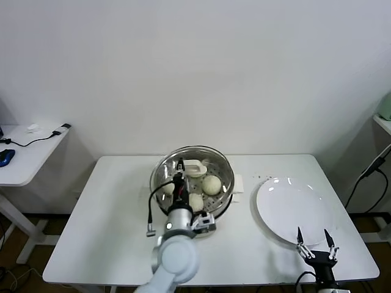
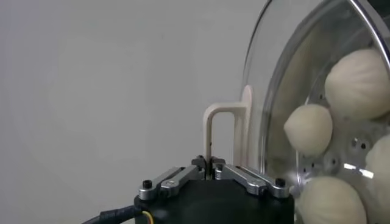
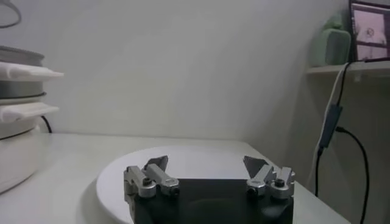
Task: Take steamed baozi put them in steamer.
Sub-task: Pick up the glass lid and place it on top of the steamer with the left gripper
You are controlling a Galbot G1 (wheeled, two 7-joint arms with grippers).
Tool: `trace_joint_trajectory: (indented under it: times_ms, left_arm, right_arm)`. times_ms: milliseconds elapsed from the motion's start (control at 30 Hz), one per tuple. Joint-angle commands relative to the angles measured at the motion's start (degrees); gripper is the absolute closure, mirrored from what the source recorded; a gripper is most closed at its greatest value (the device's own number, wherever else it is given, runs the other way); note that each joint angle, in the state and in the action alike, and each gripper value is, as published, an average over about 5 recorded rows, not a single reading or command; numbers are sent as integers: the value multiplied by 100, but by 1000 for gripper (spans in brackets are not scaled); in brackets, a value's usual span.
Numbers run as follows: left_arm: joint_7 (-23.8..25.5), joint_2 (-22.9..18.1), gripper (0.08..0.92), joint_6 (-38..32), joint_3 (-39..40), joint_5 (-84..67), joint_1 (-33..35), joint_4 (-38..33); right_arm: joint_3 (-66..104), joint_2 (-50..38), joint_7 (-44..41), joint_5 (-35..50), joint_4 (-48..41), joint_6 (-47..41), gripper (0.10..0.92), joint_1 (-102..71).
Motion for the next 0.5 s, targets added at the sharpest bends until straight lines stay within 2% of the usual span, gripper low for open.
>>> trace_joint_trajectory:
  times_ms: [33, 500]
  left_arm:
    - [-83, -410, 862, 51, 303, 334, -236, 667]
    - [-291, -321, 862, -25, 126, 426, -217, 1039]
  right_arm:
    - [17, 4, 18, 65, -9, 72, 203, -33]
    - [30, 2, 20, 52, -6, 214, 203, -119]
